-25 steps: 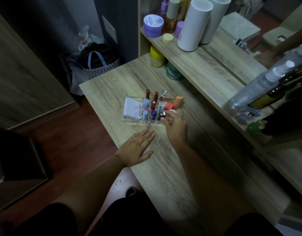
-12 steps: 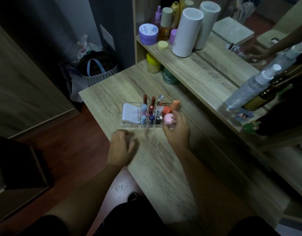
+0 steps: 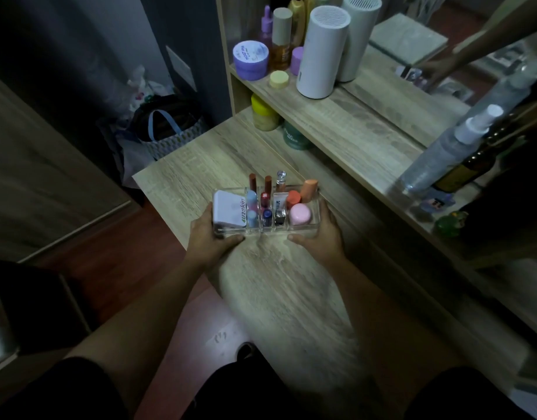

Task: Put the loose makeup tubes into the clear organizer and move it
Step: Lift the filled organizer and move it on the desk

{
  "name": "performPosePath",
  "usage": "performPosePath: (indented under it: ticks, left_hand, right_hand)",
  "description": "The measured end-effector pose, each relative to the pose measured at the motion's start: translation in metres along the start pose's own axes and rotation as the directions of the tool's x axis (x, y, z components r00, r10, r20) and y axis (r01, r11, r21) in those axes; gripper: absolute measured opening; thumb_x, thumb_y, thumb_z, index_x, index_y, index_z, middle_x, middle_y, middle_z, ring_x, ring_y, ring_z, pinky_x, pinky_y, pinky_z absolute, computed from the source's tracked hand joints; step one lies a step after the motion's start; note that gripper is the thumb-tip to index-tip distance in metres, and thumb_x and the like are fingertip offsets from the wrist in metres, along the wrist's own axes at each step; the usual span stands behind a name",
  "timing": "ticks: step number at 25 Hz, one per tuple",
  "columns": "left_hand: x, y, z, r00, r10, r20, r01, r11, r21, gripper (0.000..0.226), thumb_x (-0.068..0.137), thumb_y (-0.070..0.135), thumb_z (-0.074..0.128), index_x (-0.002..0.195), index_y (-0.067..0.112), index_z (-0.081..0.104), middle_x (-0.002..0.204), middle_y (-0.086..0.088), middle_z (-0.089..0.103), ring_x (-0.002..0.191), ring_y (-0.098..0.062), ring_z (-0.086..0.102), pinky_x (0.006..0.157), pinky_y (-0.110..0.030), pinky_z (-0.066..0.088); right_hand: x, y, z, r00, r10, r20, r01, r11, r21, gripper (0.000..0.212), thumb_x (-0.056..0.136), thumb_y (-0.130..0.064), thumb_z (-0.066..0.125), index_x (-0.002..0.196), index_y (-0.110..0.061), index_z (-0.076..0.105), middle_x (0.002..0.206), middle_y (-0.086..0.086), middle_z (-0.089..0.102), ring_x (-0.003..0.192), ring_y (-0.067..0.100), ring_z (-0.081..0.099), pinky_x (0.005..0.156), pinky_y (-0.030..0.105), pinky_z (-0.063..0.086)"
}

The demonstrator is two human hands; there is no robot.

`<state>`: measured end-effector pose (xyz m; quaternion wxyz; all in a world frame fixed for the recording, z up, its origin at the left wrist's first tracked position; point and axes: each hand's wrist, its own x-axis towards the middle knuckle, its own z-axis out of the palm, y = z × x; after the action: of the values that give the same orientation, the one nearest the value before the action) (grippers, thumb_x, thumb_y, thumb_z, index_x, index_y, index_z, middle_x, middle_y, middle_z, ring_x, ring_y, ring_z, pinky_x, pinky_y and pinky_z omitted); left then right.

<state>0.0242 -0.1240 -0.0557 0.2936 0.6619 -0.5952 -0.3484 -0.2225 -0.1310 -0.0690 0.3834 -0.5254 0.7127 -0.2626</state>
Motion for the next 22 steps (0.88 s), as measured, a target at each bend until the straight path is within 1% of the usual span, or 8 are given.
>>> performPosePath:
  ticks: [2,5,8,12,15,17,20,22]
  left_hand:
    - [0.002,0.000,0.004,1.000,-0.008,-0.017,0.008,1.000,0.004,0.083,0.064,0.025,0.087,0.133,0.013,0.044,0.120,-0.009,0.066,0.111,-0.027,0.060,0.094,-0.041,0.050]
    - [0.003,-0.003,0.008,0.998,-0.049,-0.038,0.050,0.998,0.024,0.089,0.066,0.028,0.085,0.140,0.016,0.037,0.125,-0.011,0.062,0.117,-0.031,0.054,0.097,-0.049,0.047]
    - [0.003,-0.005,0.011,0.997,-0.029,-0.067,0.032,0.999,0.044,0.088,0.067,0.031,0.084,0.140,0.018,0.037,0.124,-0.011,0.063,0.115,-0.032,0.054,0.095,-0.046,0.047]
    - [0.000,-0.007,0.012,0.997,-0.003,-0.082,0.007,0.999,0.051,0.086,0.067,0.033,0.083,0.139,0.018,0.039,0.122,-0.012,0.064,0.113,-0.032,0.055,0.093,-0.043,0.048]
    - [-0.003,-0.007,0.011,0.998,0.033,-0.061,-0.029,0.997,0.075,0.087,0.067,0.034,0.083,0.139,0.016,0.039,0.123,-0.013,0.063,0.114,-0.033,0.055,0.093,-0.042,0.047]
    - [-0.007,-0.002,0.010,0.997,0.068,-0.035,-0.065,0.994,0.086,0.087,0.066,0.036,0.084,0.139,0.017,0.040,0.125,-0.013,0.062,0.114,-0.033,0.054,0.092,-0.039,0.044]
    - [-0.016,0.010,0.011,0.991,0.132,0.039,-0.134,0.988,0.072,0.090,0.059,0.051,0.077,0.136,0.019,0.044,0.121,-0.010,0.064,0.110,-0.029,0.059,0.087,-0.033,0.044]
    - [-0.021,0.014,0.014,0.986,0.142,0.084,-0.148,0.987,0.068,0.094,0.053,0.060,0.068,0.135,0.020,0.045,0.119,-0.010,0.065,0.106,-0.027,0.061,0.086,-0.033,0.046]
  right_hand:
    - [0.003,-0.002,-0.001,1.000,-0.005,0.022,0.005,0.999,0.032,0.109,0.058,-0.015,0.086,0.143,-0.032,0.020,0.135,0.005,0.053,0.125,0.026,0.049,0.101,0.051,0.046]
    - [0.005,-0.002,0.000,1.000,0.015,-0.005,-0.015,0.997,0.070,0.096,0.064,-0.012,0.082,0.143,-0.027,0.029,0.126,0.008,0.061,0.118,0.027,0.055,0.100,0.051,0.046]
    - [0.005,-0.002,-0.001,0.999,0.040,-0.018,-0.039,0.996,0.075,0.089,0.065,-0.010,0.082,0.141,-0.022,0.036,0.123,0.008,0.064,0.117,0.026,0.057,0.101,0.051,0.046]
    - [0.003,-0.002,-0.006,0.999,0.041,-0.016,-0.041,0.999,0.013,0.091,0.064,-0.014,0.083,0.141,-0.021,0.036,0.122,0.011,0.065,0.116,0.027,0.058,0.099,0.048,0.048]
    - [-0.010,0.000,-0.008,0.998,0.042,-0.053,-0.043,0.999,-0.014,0.090,0.063,-0.017,0.084,0.140,-0.021,0.037,0.123,0.010,0.065,0.115,0.025,0.059,0.098,0.047,0.050]
    - [-0.026,0.003,-0.011,0.996,0.043,-0.076,-0.041,0.999,0.034,0.091,0.063,-0.016,0.084,0.141,-0.022,0.036,0.125,0.008,0.064,0.117,0.024,0.058,0.100,0.046,0.048]
    - [-0.055,0.008,-0.022,0.987,0.043,-0.156,-0.035,0.998,0.057,0.093,0.061,-0.016,0.085,0.141,-0.020,0.036,0.124,0.010,0.065,0.116,0.025,0.059,0.100,0.045,0.048]
    - [-0.072,0.012,-0.025,0.975,0.060,-0.214,-0.047,0.997,0.065,0.095,0.060,-0.014,0.086,0.141,-0.017,0.037,0.122,0.012,0.066,0.114,0.026,0.060,0.100,0.042,0.048]
